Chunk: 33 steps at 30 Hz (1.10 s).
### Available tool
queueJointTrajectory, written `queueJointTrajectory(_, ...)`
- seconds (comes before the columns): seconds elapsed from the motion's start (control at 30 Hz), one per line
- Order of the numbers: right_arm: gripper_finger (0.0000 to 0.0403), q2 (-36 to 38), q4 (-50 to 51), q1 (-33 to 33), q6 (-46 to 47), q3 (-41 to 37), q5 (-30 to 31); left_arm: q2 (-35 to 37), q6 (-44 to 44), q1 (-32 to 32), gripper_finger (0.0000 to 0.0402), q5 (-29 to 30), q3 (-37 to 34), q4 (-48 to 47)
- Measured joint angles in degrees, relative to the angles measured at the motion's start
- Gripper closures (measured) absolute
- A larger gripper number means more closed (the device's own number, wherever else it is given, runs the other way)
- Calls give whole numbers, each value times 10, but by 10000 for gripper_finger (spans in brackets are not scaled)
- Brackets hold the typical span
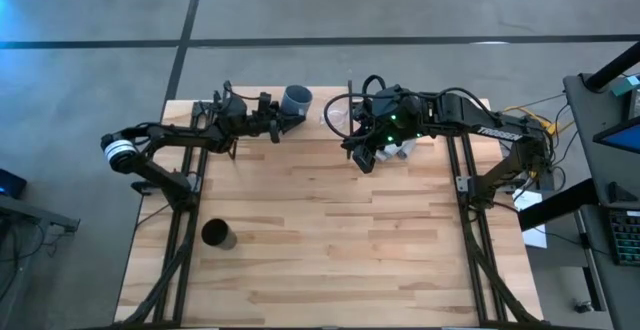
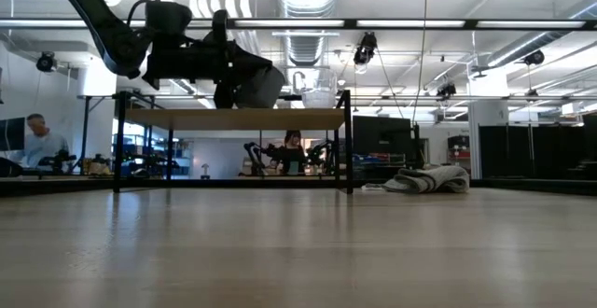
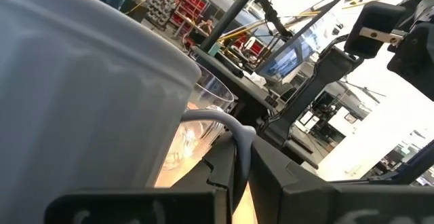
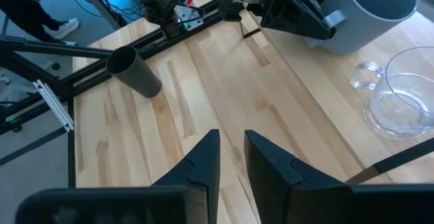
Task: Stack small to large cups/mugs on shelf
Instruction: Put the gray mug on the shelf
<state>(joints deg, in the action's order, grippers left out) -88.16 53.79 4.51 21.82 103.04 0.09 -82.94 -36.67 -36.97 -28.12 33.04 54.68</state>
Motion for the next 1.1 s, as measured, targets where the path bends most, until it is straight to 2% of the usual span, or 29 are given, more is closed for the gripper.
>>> queueJointTrajectory(0.17, 338, 0, 0, 0, 0, 0, 0, 2, -3, 0, 381, -1, -1, -7)
queueJointTrajectory(0.5, 337, 0, 0, 0, 2, 0, 0, 5, -5, 0, 316, -5, -2, -11)
queueJointTrajectory(0.83, 337, 0, 0, 0, 2, 0, 0, 16, -28, 0, 312, -79, -4, -17)
queueJointTrajectory(1.1, 337, 0, 0, -2, 2, 0, -1, 20, -38, -1, 312, -86, -7, -17)
